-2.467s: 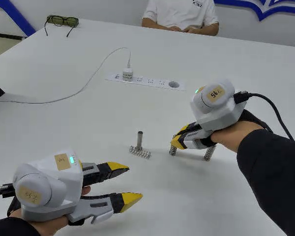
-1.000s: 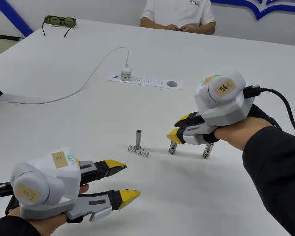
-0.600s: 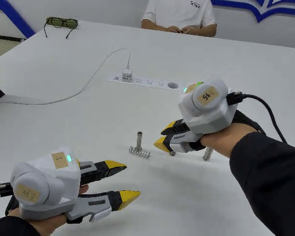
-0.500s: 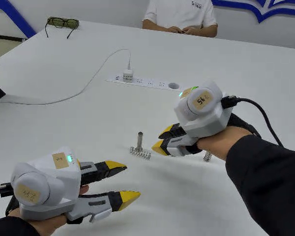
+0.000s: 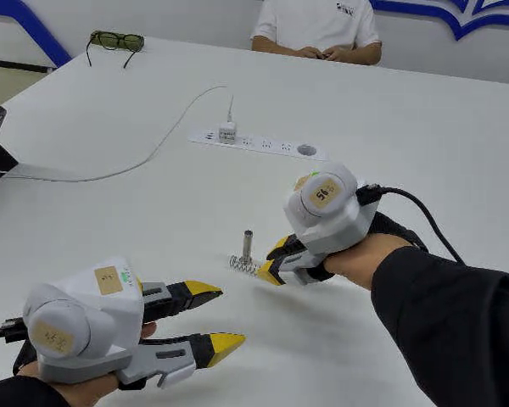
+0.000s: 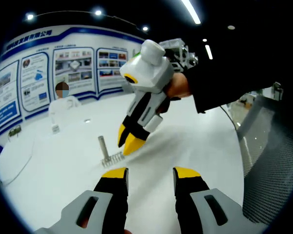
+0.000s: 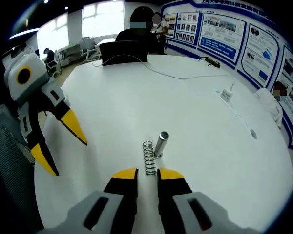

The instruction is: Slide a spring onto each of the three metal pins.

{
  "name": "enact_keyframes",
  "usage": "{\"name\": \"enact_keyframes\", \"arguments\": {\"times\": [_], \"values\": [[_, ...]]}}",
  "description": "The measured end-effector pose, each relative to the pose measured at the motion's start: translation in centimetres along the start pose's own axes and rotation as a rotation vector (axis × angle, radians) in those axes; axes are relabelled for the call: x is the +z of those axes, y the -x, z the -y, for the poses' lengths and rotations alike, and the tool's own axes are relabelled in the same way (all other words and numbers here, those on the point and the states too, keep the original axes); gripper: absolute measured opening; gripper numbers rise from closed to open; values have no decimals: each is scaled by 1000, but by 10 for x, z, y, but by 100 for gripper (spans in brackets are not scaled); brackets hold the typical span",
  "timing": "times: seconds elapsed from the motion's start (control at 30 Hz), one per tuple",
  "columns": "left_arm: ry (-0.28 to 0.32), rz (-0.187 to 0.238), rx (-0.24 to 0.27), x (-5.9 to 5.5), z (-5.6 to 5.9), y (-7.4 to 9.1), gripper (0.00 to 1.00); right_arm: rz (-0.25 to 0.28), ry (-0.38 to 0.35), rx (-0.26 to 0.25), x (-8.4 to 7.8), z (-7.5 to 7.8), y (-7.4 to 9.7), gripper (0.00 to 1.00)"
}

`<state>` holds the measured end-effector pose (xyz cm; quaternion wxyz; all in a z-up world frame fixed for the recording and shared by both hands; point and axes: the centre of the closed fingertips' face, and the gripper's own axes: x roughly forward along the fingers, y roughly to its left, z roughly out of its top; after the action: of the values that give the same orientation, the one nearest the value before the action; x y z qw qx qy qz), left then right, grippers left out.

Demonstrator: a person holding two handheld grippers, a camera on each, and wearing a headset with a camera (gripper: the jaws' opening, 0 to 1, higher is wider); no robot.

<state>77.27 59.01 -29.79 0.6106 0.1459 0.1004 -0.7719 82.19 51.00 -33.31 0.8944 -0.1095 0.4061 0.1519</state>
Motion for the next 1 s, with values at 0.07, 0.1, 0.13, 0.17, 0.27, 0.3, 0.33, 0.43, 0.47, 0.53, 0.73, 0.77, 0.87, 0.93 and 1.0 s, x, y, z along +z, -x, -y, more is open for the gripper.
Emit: {"name": "enact_keyframes", "arguments": {"times": [0.07, 0.1, 0.13, 0.17, 0.27, 0.3, 0.33, 0.43, 0.47, 0.53, 0.73, 0.77, 0.87, 0.93, 1.0], "values": [[1, -1, 2, 0, -1, 1, 37, -7, -4, 1, -2, 0, -3, 16], [2, -1, 4, 0, -1, 1, 37, -10, -8, 2, -3, 1, -5, 16], [2, -1, 5, -1, -1, 1, 37, -11, -11, 0, -3, 1, -6, 16], [3, -1, 5, -1, -1, 1, 37, -13, -15, -1, -4, 2, -8, 16], [4, -3, 7, -1, -2, 2, 37, -12, -36, 3, -5, 3, -11, 16], [5, -3, 8, -2, -2, 2, 37, -14, -42, 5, -5, 4, -13, 16], [5, -4, 9, -2, -2, 2, 37, -16, -43, 5, -6, 4, -14, 16], [6, -4, 11, -2, -3, 3, 37, -21, -42, 7, -7, 3, -15, 15], [7, -5, 12, -2, -4, 3, 37, -23, -42, 7, -8, 3, -16, 15], [7, -6, 14, -2, -4, 3, 37, -29, -44, 7, -10, 3, -17, 14], [7, -6, 16, -2, -5, 4, 37, -27, -37, 3, -9, 2, -17, 12], [7, -6, 17, -2, -6, 4, 37, -29, -30, 2, -9, 1, -16, 12], [7, -6, 19, -2, -6, 4, 37, -27, -25, 9, -7, -2, -13, 12], [6, -6, 19, -2, -6, 4, 37, -27, -20, 12, -6, -3, -11, 12], [6, -6, 17, -2, -6, 4, 37, -28, -15, 15, -6, -5, -8, 12]]}}
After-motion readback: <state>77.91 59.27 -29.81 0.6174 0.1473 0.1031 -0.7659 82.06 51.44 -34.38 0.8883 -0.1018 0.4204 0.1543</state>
